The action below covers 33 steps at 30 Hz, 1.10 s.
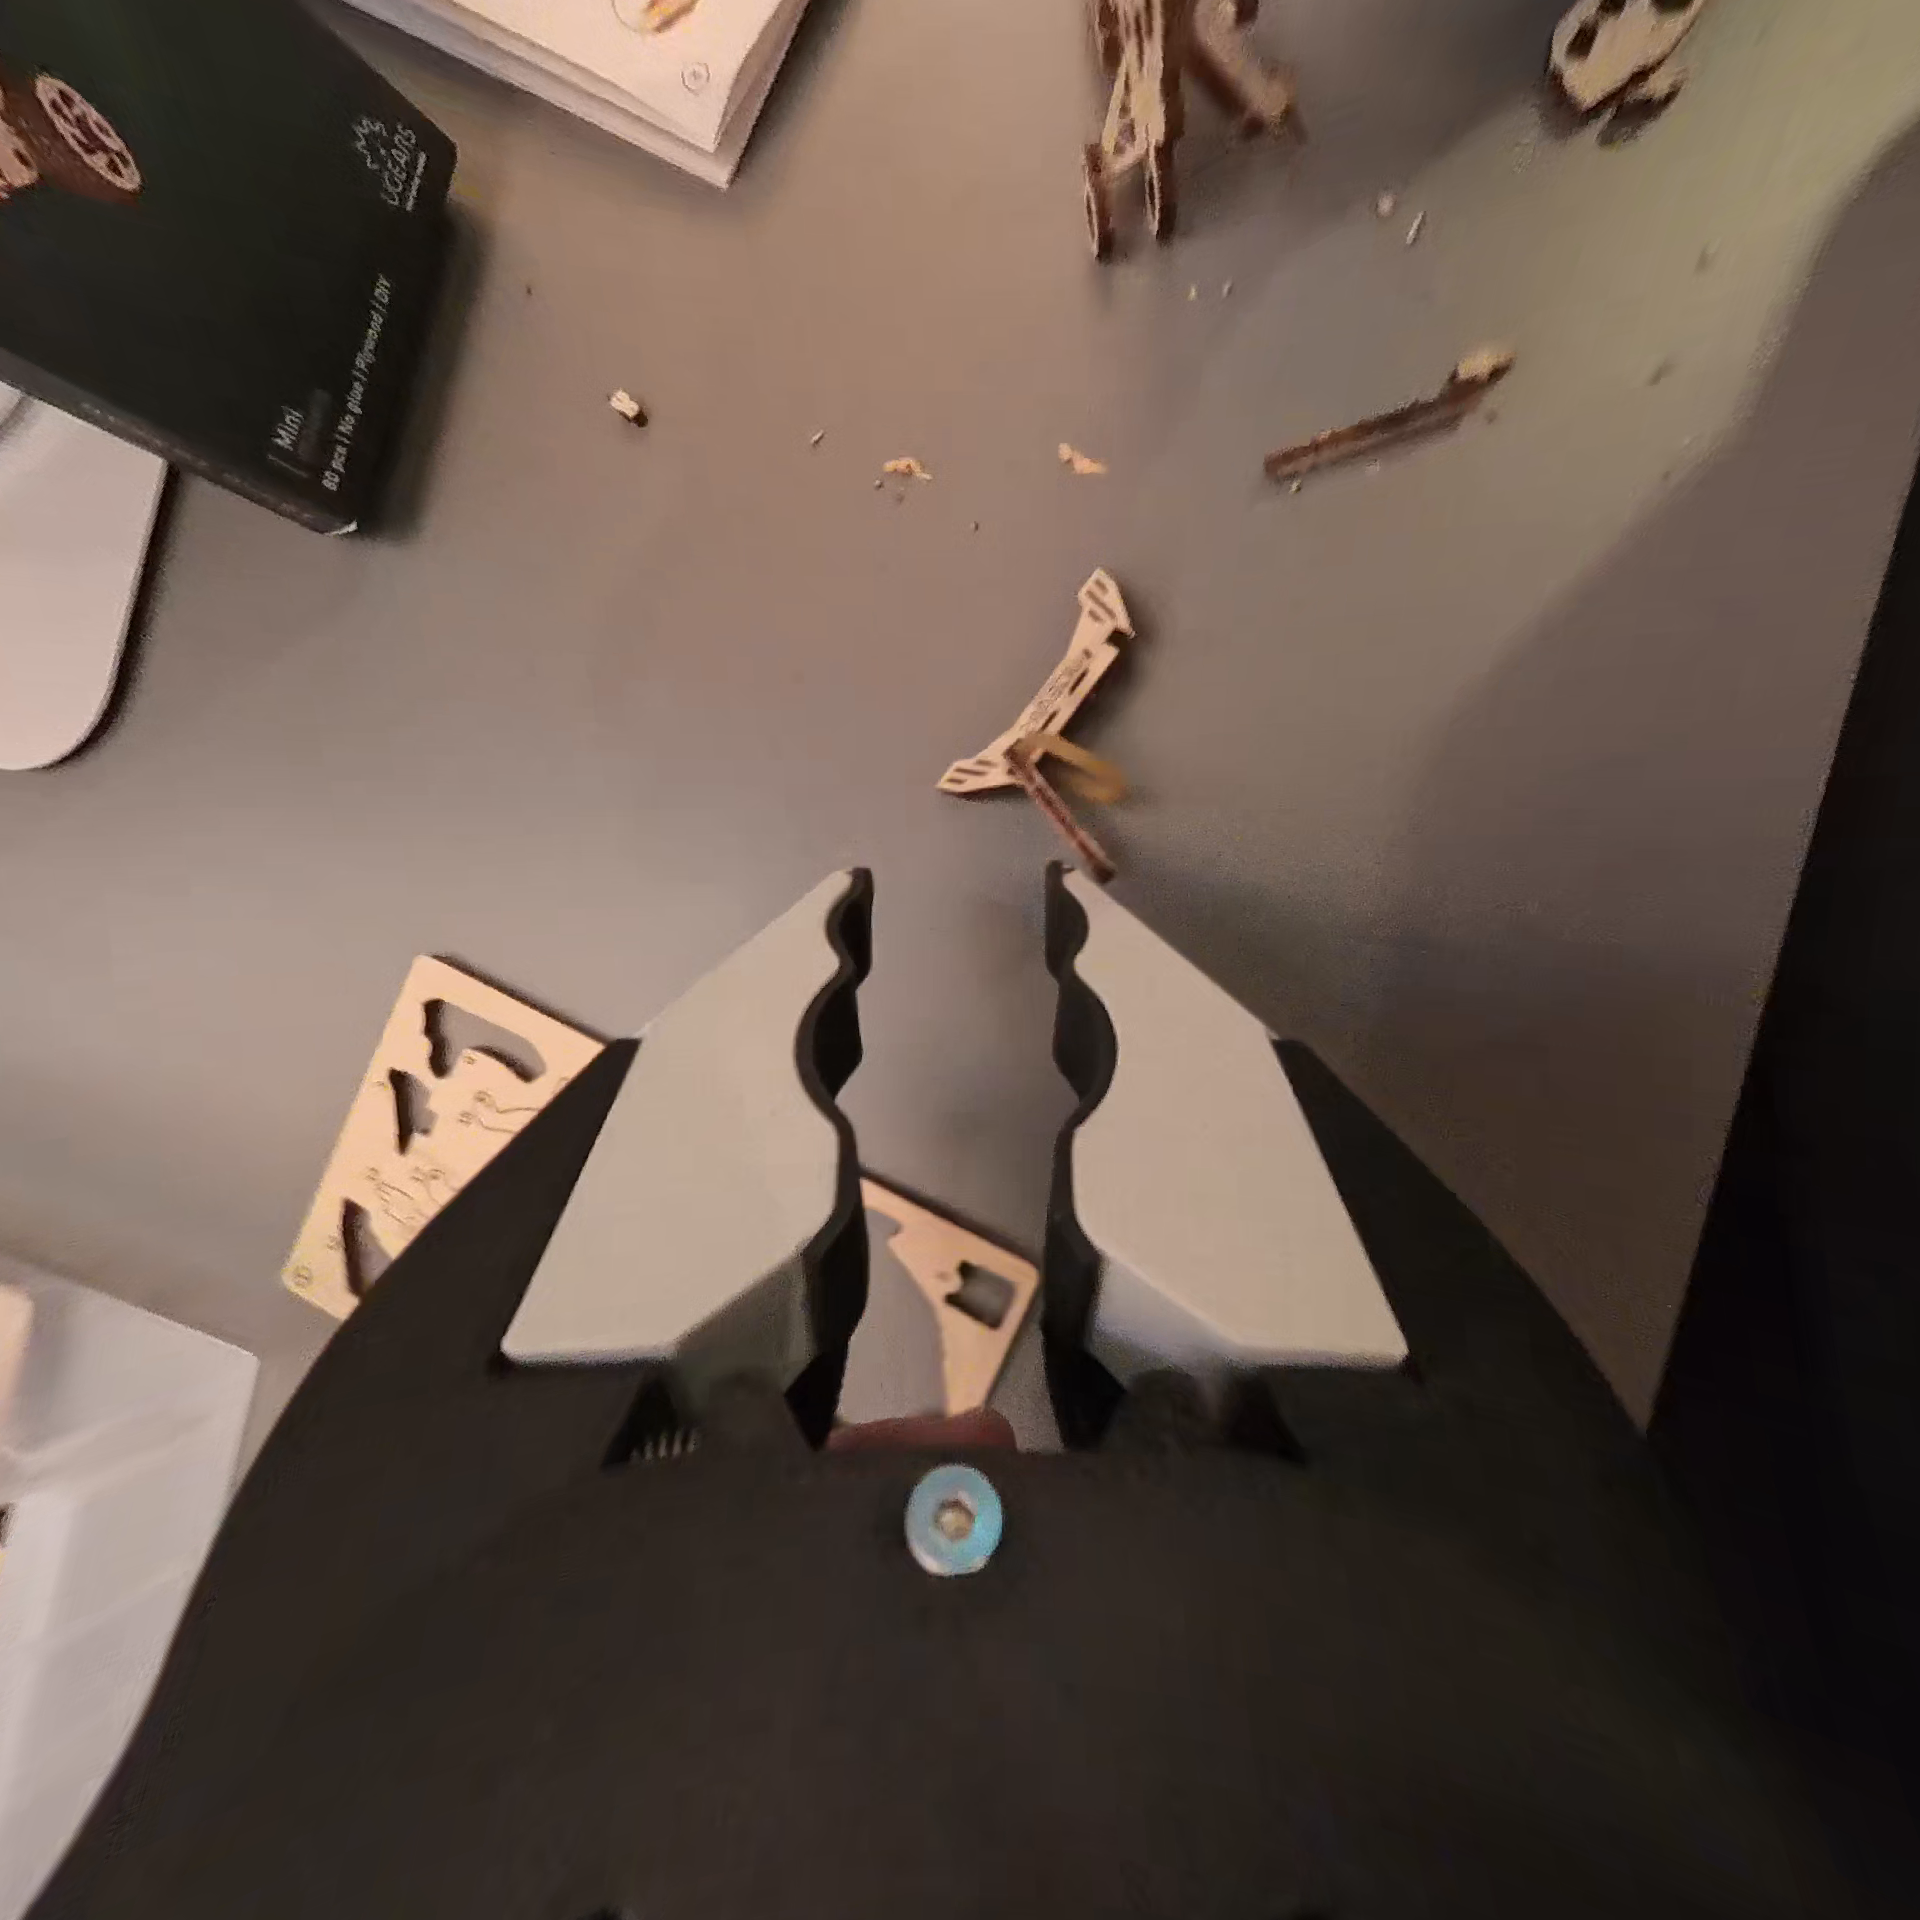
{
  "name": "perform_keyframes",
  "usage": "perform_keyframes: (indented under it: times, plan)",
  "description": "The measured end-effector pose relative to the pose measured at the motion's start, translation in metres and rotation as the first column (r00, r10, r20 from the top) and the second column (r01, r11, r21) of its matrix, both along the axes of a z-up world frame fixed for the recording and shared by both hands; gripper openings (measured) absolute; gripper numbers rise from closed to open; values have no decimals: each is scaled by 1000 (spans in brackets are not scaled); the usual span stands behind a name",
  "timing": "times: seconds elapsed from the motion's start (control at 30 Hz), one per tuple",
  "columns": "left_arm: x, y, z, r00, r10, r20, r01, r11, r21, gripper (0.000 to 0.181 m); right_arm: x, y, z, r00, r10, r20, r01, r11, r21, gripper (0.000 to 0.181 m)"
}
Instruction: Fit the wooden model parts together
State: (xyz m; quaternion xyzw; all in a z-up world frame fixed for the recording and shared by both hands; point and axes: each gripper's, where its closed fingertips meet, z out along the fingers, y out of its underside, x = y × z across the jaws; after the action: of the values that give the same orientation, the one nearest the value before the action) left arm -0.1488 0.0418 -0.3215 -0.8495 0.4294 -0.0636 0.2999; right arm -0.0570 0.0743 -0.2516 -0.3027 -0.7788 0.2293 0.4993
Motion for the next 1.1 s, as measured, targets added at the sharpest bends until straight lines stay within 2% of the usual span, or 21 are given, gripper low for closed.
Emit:
perform_keyframes:
  times: [0.03, 0.17, 0.3, 0.5, 0.7, 1.1]
  plan:
    - [1, -1, 2, 999, -44, 9, 44, 999, -8, 27, 2, 1, 0, 1000, -3, -3, 3, 1000, -6, 1]
    - [-8, 8, 5, 982, -163, -100, 161, 987, -22, 25, 5, 3, -1, 1000, -9, -8, 9, 1000, -17, 1]
    - [-7, 16, -11, 930, -291, -223, 292, 956, -32, 27, 5, 3, -2, 1000, -9, -13, 9, 1000, -23, 1]
    - [14, 17, -17, 892, -375, -253, 396, 918, 33, 32, 7, 7, -2, 1000, -23, -16, 22, 999, -26, 1]
    - [26, 11, -22, 891, -384, -244, 407, 912, 52, 18, 5, 10, -4, 1000, -28, -10, 28, 999, -29, 1]
    - [51, 15, -22, 913, -351, -210, 385, 911, 150, 4, 6, 13, -11, 998, -54, 28, 55, 997, -48, 1]
